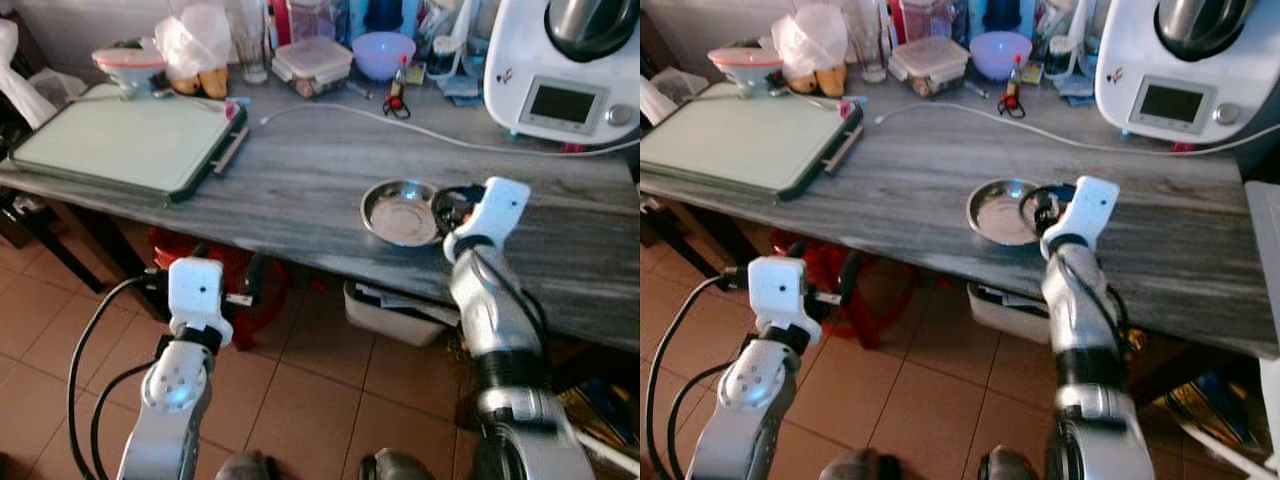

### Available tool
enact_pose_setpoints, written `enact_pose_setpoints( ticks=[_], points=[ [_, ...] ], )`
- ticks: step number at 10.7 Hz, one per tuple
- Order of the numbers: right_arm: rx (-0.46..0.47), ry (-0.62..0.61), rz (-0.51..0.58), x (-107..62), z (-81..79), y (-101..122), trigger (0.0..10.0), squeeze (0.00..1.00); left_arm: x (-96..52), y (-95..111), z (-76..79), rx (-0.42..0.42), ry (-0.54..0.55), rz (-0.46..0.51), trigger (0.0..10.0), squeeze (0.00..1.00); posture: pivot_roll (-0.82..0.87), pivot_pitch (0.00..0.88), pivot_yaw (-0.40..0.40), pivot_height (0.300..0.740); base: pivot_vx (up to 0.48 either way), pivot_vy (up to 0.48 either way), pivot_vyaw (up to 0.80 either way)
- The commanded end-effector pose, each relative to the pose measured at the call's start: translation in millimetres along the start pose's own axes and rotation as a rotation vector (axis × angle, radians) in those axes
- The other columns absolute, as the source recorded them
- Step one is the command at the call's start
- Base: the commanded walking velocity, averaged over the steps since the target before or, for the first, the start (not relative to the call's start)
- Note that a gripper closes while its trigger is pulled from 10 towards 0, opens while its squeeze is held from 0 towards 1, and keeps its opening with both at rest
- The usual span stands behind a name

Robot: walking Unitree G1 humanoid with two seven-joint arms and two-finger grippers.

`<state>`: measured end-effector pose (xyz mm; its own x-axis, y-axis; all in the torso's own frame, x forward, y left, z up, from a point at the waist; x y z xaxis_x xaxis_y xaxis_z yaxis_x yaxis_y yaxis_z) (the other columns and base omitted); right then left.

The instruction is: Setting the table

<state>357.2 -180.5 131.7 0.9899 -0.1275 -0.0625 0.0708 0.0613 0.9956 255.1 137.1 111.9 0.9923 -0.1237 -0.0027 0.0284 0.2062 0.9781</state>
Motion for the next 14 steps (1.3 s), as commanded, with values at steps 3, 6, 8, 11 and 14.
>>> enact_pose_setpoints(
  ticks=[3,6,8,11,14],
  points=[
    [-0.101,0.111,0.106,-37.1,-6.0,7.1,10.0,1.00,-3.7,-0.4,-10.3,0.020,0.036,-0.008,10.0,0.00,0.02,0.073,0.036,0.740,0.000,0.000,0.00],
    [-0.178,0.140,0.144,-59.2,-10.0,6.2,10.0,0.00,-4.7,-1.8,-14.5,0.020,0.051,-0.016,10.0,0.00,0.03,0.064,0.033,0.740,0.000,0.000,0.00],
    [-0.205,0.159,0.154,-64.3,-6.8,7.7,10.0,0.00,-3.4,1.9,-19.0,0.028,0.083,0.002,10.0,0.00,0.03,0.046,0.031,0.740,-0.251,0.000,0.00],
    [-0.202,0.148,0.124,-62.3,-2.1,1.1,10.0,0.00,-0.8,0.5,-23.8,0.021,0.110,0.011,10.0,0.00,0.03,0.000,0.023,0.740,-0.278,0.000,-0.47],
    [-0.196,0.136,0.097,-62.1,-0.2,-3.4,10.0,0.00,-0.5,-3.4,-22.0,0.015,0.106,0.005,10.0,0.00,0.02,0.000,0.027,0.740,-0.314,0.000,-0.23]
  ],
)
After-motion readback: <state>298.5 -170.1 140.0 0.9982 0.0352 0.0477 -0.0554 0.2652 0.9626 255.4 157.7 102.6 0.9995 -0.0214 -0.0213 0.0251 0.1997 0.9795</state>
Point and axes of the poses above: a point about 5 cm out from each wrist's last joint towards the gripper, its own x axis pointing out of the wrist towards the gripper, its own y axis along the axis of the wrist's last joint, z = x × y, the point moved 2 cm from there along x, pointing out of the wrist towards the gripper, and after that the axes turned 14 degrees about -x, right-handed, at the moved point
